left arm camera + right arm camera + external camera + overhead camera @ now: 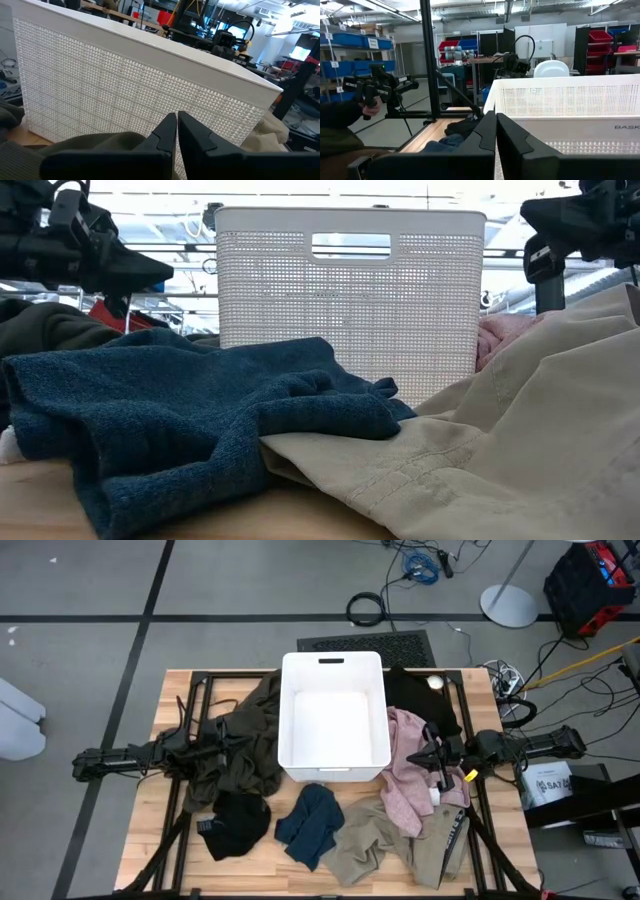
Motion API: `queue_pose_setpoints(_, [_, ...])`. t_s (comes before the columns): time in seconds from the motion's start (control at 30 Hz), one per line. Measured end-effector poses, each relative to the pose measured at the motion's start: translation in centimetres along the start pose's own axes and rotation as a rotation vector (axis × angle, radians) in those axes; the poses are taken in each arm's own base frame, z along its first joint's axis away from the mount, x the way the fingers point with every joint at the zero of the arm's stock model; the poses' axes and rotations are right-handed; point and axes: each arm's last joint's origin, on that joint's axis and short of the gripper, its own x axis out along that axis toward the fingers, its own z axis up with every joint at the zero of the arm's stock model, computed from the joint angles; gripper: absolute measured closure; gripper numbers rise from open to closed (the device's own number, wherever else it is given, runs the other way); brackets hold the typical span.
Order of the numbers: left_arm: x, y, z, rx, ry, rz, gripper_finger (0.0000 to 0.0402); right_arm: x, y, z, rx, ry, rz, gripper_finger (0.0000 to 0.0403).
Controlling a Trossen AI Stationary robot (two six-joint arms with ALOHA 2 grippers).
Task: Sort clothes
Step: Put the blue shorts into the white laundry bin
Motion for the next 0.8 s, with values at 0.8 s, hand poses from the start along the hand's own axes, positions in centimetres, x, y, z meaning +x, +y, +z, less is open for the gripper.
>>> queue_pose_setpoints(0.8, [0.00,0.00,-0.11,-0.068,0.015,-0.007,0.0378,0.00,-0.08,-0.22,0.123,0.019,-0.025,0.0403])
